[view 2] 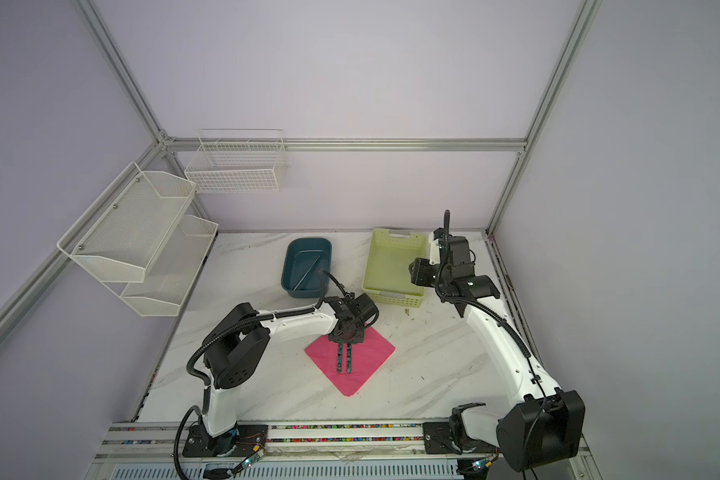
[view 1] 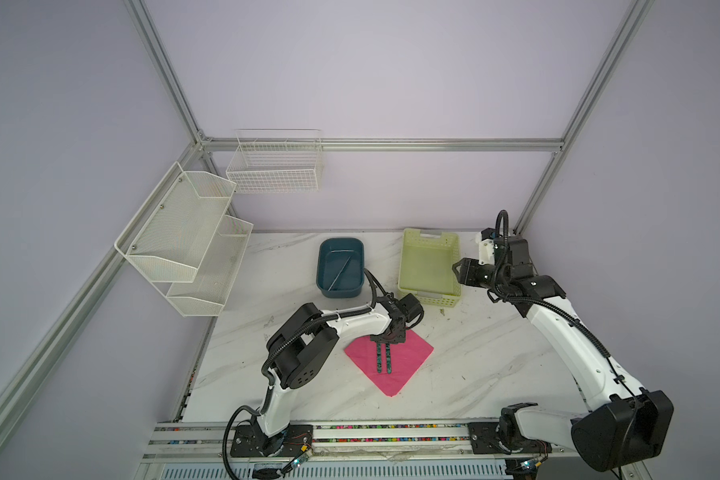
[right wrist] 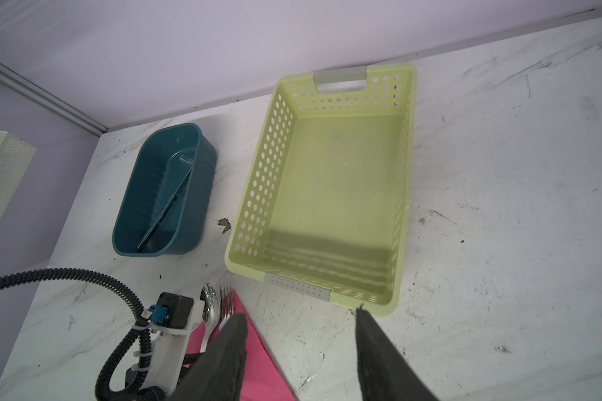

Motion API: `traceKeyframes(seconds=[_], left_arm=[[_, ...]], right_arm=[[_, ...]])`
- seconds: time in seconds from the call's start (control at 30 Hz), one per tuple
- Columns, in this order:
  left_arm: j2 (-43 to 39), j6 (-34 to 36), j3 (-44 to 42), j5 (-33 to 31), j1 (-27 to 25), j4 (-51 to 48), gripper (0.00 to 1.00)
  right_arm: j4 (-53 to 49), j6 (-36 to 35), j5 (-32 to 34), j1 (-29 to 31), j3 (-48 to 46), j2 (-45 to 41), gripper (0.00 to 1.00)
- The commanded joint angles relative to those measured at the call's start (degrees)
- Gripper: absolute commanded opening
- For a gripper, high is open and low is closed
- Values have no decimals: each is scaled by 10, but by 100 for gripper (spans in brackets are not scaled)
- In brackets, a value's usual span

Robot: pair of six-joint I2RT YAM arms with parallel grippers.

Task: Place the utensils on the paper napkin and roll it up
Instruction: 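Set the fork down next to the spoon and open the left gripper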

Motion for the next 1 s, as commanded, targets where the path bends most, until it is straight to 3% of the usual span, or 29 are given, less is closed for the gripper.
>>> traceKeyframes(seconds=[0.0, 0.5, 0.97], left_arm=[[-41, 20, 55, -11, 1, -13, 28], [-85, 43, 110, -42, 27, -84, 28], [-29, -9, 90, 20, 29, -82, 44]], right_arm=[[4, -5, 8, -2, -3, -8, 53], [2, -6, 10, -2, -4, -11, 53], [3, -5, 8, -2, -4, -6, 53]])
